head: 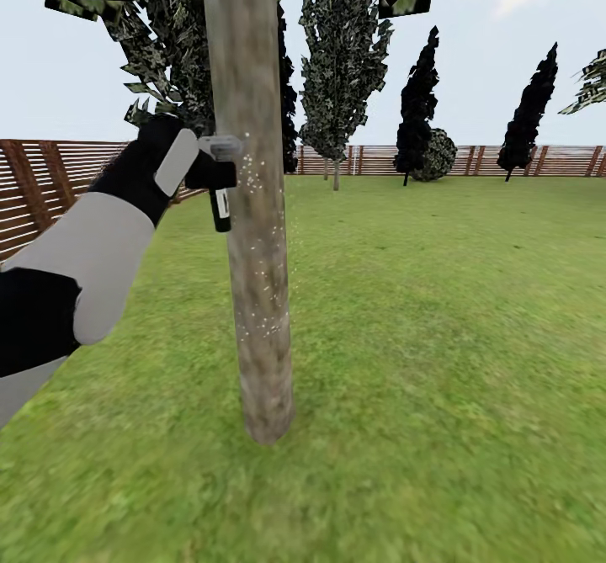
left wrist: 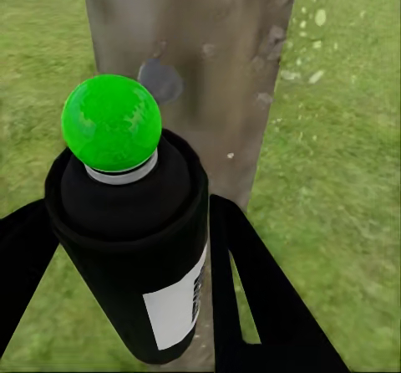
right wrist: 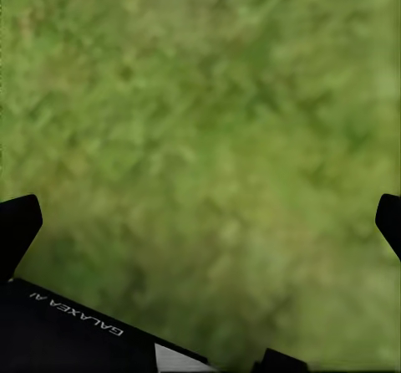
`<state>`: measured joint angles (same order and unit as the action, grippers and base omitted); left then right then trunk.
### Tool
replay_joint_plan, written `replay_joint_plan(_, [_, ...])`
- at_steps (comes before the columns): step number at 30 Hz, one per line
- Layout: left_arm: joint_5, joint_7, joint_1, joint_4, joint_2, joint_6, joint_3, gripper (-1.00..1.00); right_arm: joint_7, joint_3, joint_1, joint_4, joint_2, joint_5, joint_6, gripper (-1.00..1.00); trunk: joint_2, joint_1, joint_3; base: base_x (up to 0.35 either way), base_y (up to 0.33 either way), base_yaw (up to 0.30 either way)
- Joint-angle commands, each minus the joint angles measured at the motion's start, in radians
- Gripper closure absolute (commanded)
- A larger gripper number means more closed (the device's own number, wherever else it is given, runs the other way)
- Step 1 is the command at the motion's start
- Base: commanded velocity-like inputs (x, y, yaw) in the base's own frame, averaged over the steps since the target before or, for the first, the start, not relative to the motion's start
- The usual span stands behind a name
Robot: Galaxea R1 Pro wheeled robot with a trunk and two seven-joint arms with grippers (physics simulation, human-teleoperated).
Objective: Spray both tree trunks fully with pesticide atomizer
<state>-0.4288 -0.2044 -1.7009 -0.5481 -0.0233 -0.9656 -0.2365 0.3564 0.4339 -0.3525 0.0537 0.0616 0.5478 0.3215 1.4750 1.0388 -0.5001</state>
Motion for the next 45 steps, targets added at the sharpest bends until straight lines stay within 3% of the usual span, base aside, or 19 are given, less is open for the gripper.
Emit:
replay_joint_plan(1, [-0.001, 0.000, 0.000, 0.018, 0.000, 0.002, 0.003, 1.00, 0.000, 0.000, 0.003, 0.000, 0.000, 0.000, 0.000, -1.00, 0.000, 0.000, 0.000, 0.000, 0.000, 0.000])
replay_joint_plan(5, [-0.001, 0.003, 0.000, 0.081, 0.011, 0.031, 0.006, 1.00, 0.000, 0.000, 0.007, 0.000, 0.000, 0.000, 0.001, -1.00, 0.000, 0.000, 0.000, 0.000, 0.000, 0.000])
replay_joint_plan(7, [-0.001, 0.005, 0.000, 0.184, 0.015, 0.116, 0.006, 1.00, 0.000, 0.000, 0.007, 0.000, 0.003, 0.000, 0.001, -1.00, 0.000, 0.000, 0.000, 0.000, 0.000, 0.000])
replay_joint_plan(9, [-0.001, 0.010, 0.000, 0.230, 0.017, 0.155, 0.005, 1.00, 0.000, 0.000, 0.007, 0.000, 0.004, 0.001, 0.002, -1.00, 0.000, 0.000, 0.000, 0.000, 0.000, 0.000])
replay_joint_plan(14, [0.002, 0.103, 0.000, 0.310, 0.023, 0.192, 0.004, 1.00, 0.000, -0.001, 0.010, 0.000, 0.004, 0.002, 0.002, -1.00, 0.000, 0.000, 0.000, 0.000, 0.000, 0.000])
replay_joint_plan(16, [0.002, 0.122, 0.000, 0.363, 0.023, 0.257, -0.001, 1.00, 0.000, -0.001, 0.010, 0.000, 0.004, 0.003, 0.002, -1.00, 0.000, 0.000, 0.000, 0.000, 0.000, 0.000])
replay_joint_plan(18, [0.012, 0.227, 0.000, 0.435, 0.022, 0.336, -0.053, 1.00, 0.000, -0.001, 0.010, 0.000, 0.004, 0.003, 0.002, -1.00, 0.000, 0.000, 0.000, 0.000, 0.000, 0.000])
replay_joint_plan(21, [0.034, 0.278, 0.000, 0.502, 0.019, 0.419, -0.119, 1.00, -0.001, -0.001, 0.010, 0.000, 0.004, 0.003, 0.002, -1.00, 0.000, 0.000, 0.000, 0.000, 0.000, 0.000])
replay_joint_plan(30, [0.045, 0.286, 0.020, 0.516, 0.019, 0.436, -0.132, 1.00, -0.002, -0.001, 0.010, -0.001, 0.004, 0.003, 0.002, -1.00, 0.000, 0.000, 0.000, 0.000, 0.000, 0.000])
replay_joint_plan(35, [0.045, 0.286, 0.085, 0.516, 0.016, 0.441, -0.133, 1.00, -0.037, -0.001, 0.017, 0.000, 0.004, 0.003, 0.002, -1.00, 0.000, 0.000, 0.000, 0.000, 0.000, 0.000])
replay_joint_plan(39, [0.045, 0.287, 0.141, 0.516, 0.013, 0.507, -0.133, 1.00, -0.043, -0.002, 0.021, 0.000, 0.004, 0.003, 0.002, -1.00, 0.000, 0.000, 0.000, 0.000, 0.000, 0.000])
replay_joint_plan(45, [0.045, 0.286, 0.195, 0.516, 0.013, 0.520, -0.133, 1.00, -0.043, -0.002, 0.021, 0.000, 0.004, 0.003, 0.002, -1.00, 0.000, 0.000, 0.000, 0.000, 0.000, 0.000])
